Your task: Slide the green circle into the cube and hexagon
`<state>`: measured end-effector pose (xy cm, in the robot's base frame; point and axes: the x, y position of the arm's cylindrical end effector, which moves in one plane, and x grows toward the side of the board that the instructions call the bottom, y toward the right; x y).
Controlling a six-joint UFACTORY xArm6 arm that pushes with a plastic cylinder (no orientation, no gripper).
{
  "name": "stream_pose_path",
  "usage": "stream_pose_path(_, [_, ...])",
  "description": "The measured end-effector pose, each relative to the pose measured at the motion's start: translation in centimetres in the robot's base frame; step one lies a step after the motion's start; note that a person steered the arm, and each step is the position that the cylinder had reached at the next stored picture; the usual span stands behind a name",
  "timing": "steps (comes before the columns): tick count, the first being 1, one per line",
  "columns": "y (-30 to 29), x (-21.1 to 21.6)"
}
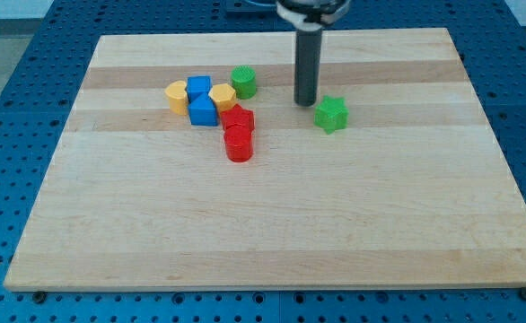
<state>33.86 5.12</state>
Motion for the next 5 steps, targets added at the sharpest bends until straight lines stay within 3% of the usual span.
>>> stream_pose_path(2, [0.0,-6.6])
stream_pose_path(3, [-2.0,-7.1])
stream_pose_path(5, [-9.2,-2.4])
